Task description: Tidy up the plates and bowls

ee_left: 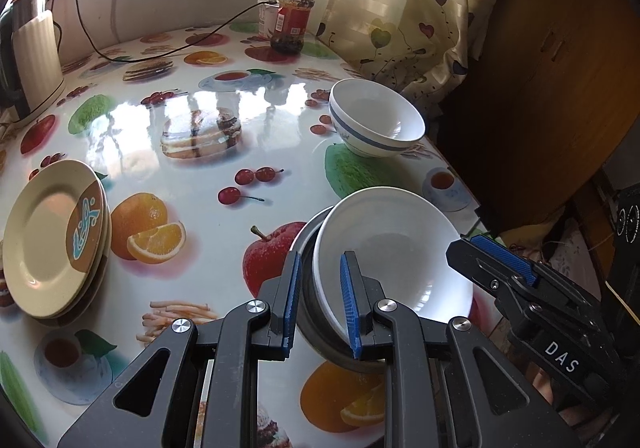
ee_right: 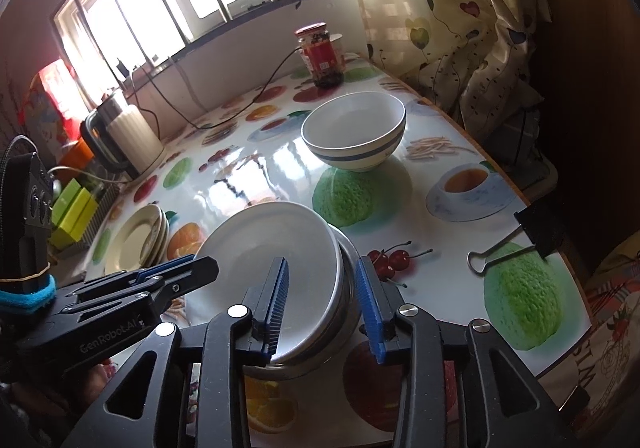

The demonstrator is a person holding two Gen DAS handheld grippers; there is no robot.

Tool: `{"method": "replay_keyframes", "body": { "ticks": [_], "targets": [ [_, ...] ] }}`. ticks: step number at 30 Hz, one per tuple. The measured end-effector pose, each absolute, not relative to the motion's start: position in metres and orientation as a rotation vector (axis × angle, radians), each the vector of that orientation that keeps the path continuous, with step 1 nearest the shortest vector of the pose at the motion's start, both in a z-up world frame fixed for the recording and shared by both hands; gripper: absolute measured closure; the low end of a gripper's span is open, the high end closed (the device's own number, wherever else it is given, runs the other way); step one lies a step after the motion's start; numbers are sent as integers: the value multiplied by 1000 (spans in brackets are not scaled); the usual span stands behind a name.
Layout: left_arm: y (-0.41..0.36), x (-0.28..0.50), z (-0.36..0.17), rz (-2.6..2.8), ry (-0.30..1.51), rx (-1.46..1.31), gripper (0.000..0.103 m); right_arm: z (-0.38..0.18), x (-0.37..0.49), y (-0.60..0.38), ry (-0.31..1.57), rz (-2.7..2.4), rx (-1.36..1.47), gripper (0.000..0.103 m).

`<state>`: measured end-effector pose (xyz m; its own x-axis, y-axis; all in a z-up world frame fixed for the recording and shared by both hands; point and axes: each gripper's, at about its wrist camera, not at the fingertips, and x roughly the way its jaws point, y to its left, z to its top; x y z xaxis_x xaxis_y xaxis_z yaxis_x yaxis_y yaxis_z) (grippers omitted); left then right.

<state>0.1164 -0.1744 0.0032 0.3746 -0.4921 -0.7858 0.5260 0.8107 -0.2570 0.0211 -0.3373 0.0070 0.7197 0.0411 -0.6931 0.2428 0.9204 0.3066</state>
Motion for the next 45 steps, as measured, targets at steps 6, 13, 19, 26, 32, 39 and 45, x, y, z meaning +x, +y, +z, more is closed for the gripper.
{"method": "replay_keyframes", "body": {
  "ticks": [6, 13, 19, 26, 32, 39, 45],
  "targets": [
    [-178, 135, 15, -686, 962, 30, 82, 16, 29, -348, 741, -142, 395, 66],
    [-188, 165, 25, -689, 934, 22, 82, 30, 48, -377, 711, -191, 389, 63],
    [-207, 191, 29, -713, 919, 42, 82, 30, 69, -399, 713, -214, 388, 62],
    [-235, 219, 27, -739, 926, 79, 82, 23, 93, -420, 734, -221, 393, 61],
    [-255, 239, 15, -768, 968, 76, 82, 13, 116, -434, 756, -212, 396, 61],
    [-271, 250, -1, -765, 1018, 113, 82, 0, 135, -438, 794, -208, 386, 61],
    [-274, 257, -8, -752, 1031, 122, 82, -8, 149, -439, 818, -206, 369, 61]
  ]
}}
